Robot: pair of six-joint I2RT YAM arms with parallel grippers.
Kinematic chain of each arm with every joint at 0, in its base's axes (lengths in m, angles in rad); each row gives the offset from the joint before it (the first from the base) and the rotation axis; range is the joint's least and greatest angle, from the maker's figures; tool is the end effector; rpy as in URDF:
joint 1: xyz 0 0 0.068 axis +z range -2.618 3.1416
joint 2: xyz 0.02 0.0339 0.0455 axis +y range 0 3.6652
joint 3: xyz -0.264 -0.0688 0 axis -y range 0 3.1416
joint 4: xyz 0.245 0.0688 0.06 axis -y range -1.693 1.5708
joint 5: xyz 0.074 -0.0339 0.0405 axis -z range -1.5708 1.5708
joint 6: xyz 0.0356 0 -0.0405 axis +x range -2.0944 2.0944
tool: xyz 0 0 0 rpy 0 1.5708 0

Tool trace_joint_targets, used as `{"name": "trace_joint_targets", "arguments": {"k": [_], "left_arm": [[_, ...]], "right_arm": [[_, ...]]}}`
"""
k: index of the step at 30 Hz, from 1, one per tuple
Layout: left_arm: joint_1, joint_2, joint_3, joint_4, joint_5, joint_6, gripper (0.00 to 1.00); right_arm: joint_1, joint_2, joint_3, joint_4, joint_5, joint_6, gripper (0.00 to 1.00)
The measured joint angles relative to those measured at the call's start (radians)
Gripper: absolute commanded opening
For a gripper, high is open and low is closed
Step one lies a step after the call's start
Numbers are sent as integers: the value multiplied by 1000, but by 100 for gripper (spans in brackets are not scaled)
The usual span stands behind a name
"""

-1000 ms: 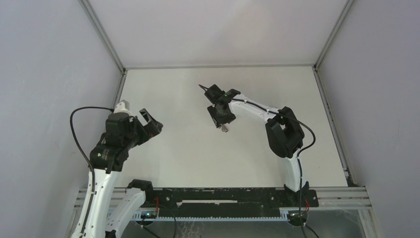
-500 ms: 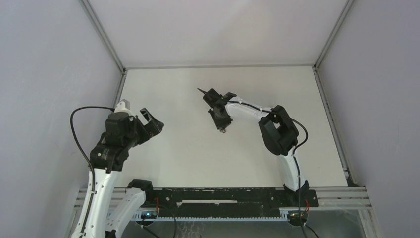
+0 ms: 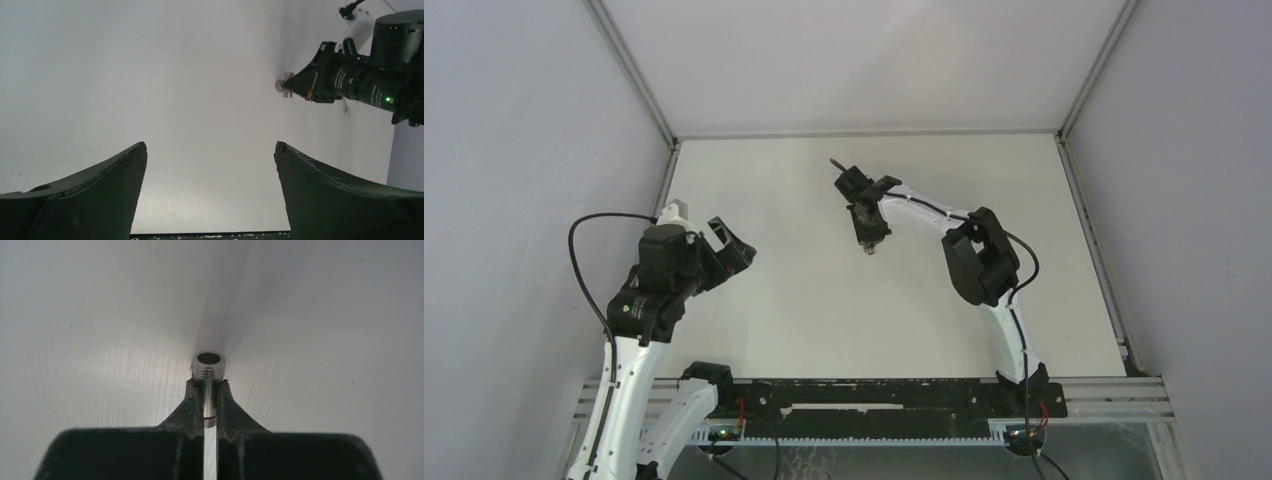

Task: Install the water faucets

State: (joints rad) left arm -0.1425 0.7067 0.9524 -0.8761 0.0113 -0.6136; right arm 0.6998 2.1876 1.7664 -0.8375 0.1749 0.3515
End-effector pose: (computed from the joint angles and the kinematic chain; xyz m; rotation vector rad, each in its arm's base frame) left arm 0.1294 -0.0190 0.3381 -0.5154 2.1750 -0.4310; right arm 0.3515 0.2879 0.1797 -0.4447 2.7495 0.0086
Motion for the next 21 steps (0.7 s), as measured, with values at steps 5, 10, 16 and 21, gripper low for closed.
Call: {"name": "trace_joint_targets", "arguments": {"k": [5,10,16,21], "left_arm": [[0,0,0,0,0,0,100],[0,-1,0,0,1,0,100],[0,-3,0,0,1,0,100],[0,-6,0,0,1,0,100]], "right_arm": [[-40,68,113,-13,0,49,1],[-59,150,243,-40,0,82,9],[-60,164,268,-70,2,133,39],[-61,165,268,-81,-2,154,54]]}}
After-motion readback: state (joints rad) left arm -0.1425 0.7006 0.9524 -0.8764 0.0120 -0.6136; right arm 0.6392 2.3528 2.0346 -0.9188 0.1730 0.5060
